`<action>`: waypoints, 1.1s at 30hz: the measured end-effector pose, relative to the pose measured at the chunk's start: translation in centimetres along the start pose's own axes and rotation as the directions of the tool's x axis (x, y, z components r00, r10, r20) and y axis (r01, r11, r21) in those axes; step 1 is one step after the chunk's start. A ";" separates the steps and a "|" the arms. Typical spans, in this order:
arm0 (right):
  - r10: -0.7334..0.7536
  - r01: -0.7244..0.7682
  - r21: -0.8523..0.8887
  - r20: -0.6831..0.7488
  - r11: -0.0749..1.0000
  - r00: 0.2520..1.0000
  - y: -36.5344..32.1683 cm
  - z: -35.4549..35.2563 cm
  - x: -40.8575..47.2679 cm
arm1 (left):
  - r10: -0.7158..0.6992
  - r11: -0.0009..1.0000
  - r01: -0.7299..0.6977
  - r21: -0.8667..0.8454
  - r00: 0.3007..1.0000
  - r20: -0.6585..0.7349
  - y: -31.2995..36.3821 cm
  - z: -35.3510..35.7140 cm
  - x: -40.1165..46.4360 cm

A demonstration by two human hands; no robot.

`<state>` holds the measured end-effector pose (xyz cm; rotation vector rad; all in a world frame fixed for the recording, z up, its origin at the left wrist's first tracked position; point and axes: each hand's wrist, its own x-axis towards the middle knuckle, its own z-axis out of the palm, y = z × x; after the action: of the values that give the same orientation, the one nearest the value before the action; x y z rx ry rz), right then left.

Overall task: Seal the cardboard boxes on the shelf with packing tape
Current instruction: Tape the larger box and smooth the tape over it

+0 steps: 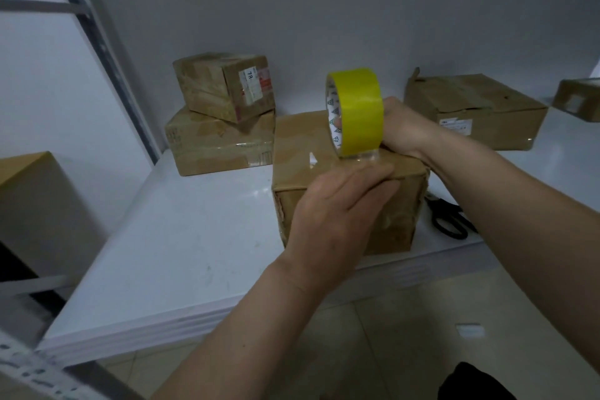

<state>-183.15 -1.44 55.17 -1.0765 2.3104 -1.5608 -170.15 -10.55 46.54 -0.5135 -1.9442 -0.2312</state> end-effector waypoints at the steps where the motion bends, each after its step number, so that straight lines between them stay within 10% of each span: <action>1: -0.004 0.004 0.026 0.012 1.000 1.000 0.1 -0.1 0.1 | -0.001 1.000 0.001 0.008 0.999 0.040 -0.1 -0.1 0.1; 18: -0.170 0.114 -0.197 -0.300 0.974 0.939 2.6 -0.5 3.5 | -0.121 0.963 0.102 0.248 0.991 0.060 0.1 -0.4 2.1; 27: 0.066 -0.040 0.092 -0.310 0.995 0.949 3.6 -1.1 -1.1 | -0.240 0.917 0.137 0.376 0.939 0.244 1.1 -0.4 2.4; 30: 0.119 -0.194 -0.219 -0.315 0.956 0.941 5.5 -1.4 -4.3 | -0.291 0.882 0.149 0.447 0.918 0.269 1.3 -0.6 3.7; 33: 0.230 -0.332 -0.634 -0.241 0.698 0.943 7.1 -1.7 -7.4 | -0.342 0.891 0.182 0.416 0.871 0.353 1.5 -1.2 4.1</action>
<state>-181.91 5.99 48.00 -0.6488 3.0643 -0.6967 -169.94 -8.68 50.67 -0.0324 -2.4115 0.0882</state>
